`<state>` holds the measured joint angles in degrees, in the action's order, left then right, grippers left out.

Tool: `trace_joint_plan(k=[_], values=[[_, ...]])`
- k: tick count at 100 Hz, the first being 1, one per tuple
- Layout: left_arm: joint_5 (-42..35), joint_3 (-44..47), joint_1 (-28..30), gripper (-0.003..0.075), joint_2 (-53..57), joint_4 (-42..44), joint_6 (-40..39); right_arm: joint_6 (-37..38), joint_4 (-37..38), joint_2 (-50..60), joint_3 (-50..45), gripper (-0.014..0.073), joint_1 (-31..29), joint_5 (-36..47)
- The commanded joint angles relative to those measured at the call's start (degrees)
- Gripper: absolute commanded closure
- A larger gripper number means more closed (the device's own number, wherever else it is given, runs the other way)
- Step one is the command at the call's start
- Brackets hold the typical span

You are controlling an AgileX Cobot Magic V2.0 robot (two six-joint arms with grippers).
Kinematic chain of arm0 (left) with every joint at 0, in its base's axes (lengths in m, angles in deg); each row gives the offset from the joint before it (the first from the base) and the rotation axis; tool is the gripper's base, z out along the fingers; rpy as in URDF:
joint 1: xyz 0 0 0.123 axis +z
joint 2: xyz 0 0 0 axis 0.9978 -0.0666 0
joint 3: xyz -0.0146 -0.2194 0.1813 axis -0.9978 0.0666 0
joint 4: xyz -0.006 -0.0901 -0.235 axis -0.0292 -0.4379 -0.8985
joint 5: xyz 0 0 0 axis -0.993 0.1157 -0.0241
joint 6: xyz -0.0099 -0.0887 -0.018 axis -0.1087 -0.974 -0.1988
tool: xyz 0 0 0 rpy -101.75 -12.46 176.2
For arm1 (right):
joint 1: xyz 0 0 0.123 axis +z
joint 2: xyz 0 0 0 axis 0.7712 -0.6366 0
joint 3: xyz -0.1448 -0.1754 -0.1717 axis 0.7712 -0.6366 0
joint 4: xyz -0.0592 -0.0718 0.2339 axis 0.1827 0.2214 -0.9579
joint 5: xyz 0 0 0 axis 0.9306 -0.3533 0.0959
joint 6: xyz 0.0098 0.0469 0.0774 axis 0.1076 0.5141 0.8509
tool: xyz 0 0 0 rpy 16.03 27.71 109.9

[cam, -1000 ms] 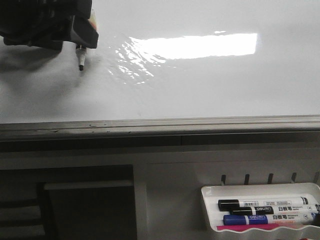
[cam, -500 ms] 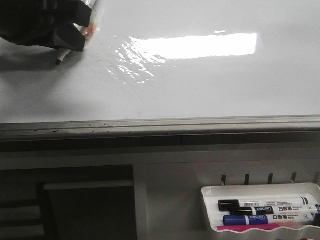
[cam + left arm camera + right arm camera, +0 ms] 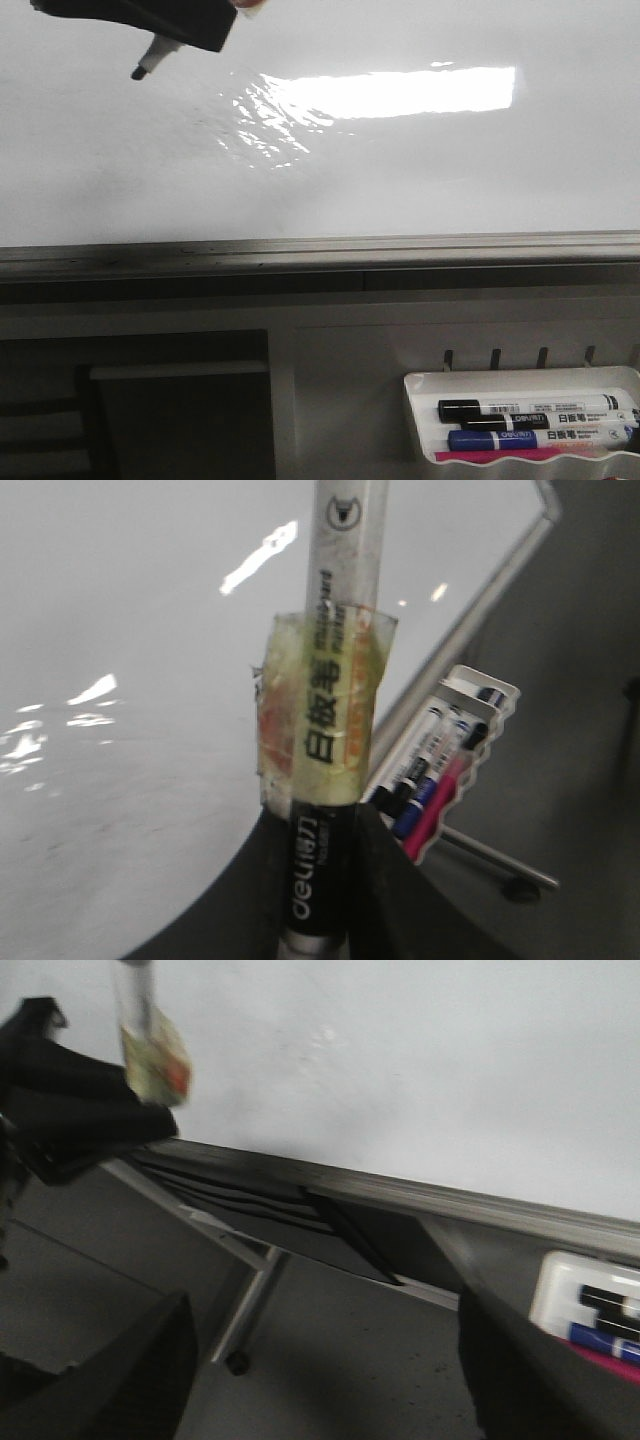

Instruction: Write number 7 on whiteboard

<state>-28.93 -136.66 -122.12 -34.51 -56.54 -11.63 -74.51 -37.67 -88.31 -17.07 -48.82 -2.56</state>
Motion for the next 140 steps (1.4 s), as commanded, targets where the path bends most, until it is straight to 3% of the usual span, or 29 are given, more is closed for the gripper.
trace_joint_plan(k=[1, 14, 43, 64, 82, 140], values=[[0.2, -1.7, -3.7, 0.0741, 1.1, -0.1, 0.1, -4.3, -8.0, -3.2, 3.8, 0.0120, -0.2, -2.1], [-2.5, -1.7, -8.9, 0.0741, -0.2, 0.2, 0.1, -5.8, -9.0, -8.2, 7.4, 0.0120, -0.2, -6.9], [-3.8, -1.7, -13.3, 0.0741, -4.0, 1.1, 0.1, -5.9, -9.3, -13.8, 11.5, 0.0120, -0.2, -11.5], [-4.1, -1.7, -13.4, 0.0741, -5.3, 1.6, 0.1, -7.0, -9.3, -17.6, 11.9, 0.0129, -0.2, -16.1], [-4.9, -1.7, -13.4, 0.0741, -5.3, 2.4, 0.1, -9.2, -10.8, -20.3, 11.9, 0.0190, -0.2, -17.6], [-5.0, -1.7, -13.4, 0.0741, -5.3, 3.9, 0.1, -13.5, -13.2, -25.6, 11.9, 0.0190, 3.3, -18.2]])
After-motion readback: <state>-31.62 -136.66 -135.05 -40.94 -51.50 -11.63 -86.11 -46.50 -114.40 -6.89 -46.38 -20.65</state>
